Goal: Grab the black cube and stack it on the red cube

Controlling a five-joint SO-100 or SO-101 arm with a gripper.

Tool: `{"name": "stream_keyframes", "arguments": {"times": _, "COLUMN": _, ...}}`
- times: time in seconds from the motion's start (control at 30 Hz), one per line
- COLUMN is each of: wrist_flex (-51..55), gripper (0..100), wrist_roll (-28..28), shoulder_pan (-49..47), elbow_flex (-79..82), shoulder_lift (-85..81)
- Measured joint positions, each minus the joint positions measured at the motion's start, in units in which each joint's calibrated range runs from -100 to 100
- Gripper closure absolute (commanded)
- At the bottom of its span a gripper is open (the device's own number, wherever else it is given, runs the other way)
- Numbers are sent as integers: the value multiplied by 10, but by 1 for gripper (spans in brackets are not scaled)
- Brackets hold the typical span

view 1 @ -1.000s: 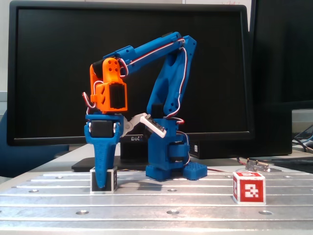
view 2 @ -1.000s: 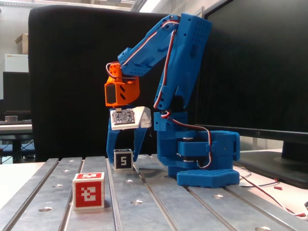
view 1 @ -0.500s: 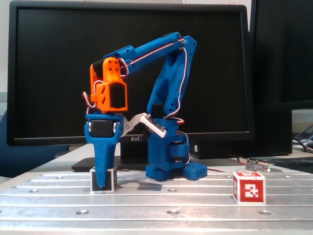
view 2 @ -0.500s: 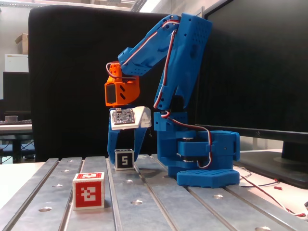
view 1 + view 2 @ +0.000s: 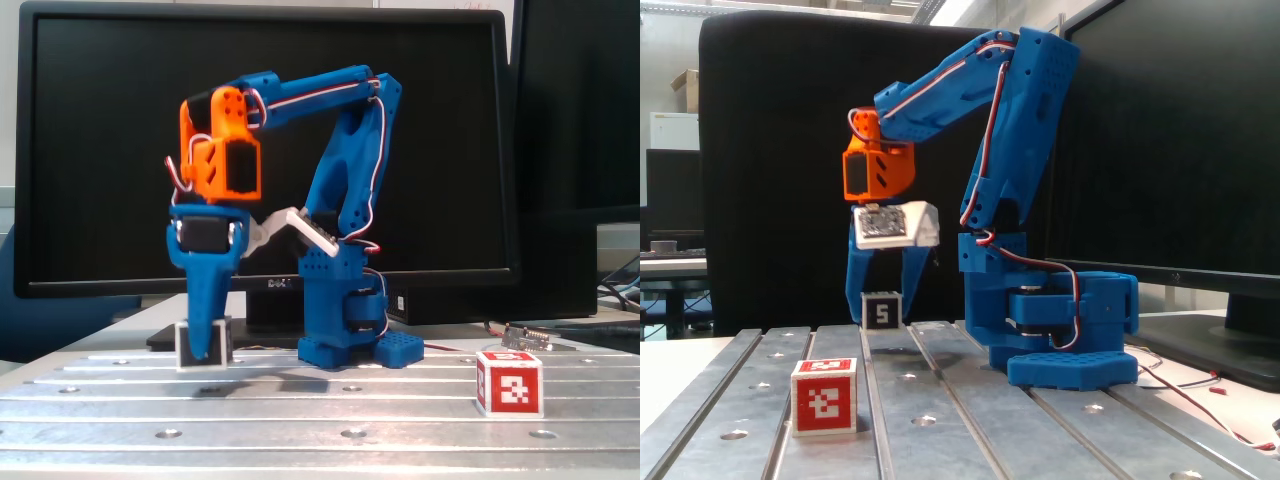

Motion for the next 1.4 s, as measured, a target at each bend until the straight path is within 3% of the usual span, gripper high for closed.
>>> {"name": "stream_keyframes", "arguments": {"times": 0.63, "wrist_flex": 154, "gripper": 84, "wrist_roll": -157, "shoulder_pan": -250, "elbow_flex": -186, "shoulder_lift": 0}}
{"name": "stream_keyframes", "arguments": {"times": 1.4, "wrist_flex": 193, "gripper": 84, "wrist_roll": -436, "shoulder_pan": -584, "elbow_flex": -217, "shoulder_lift": 0}}
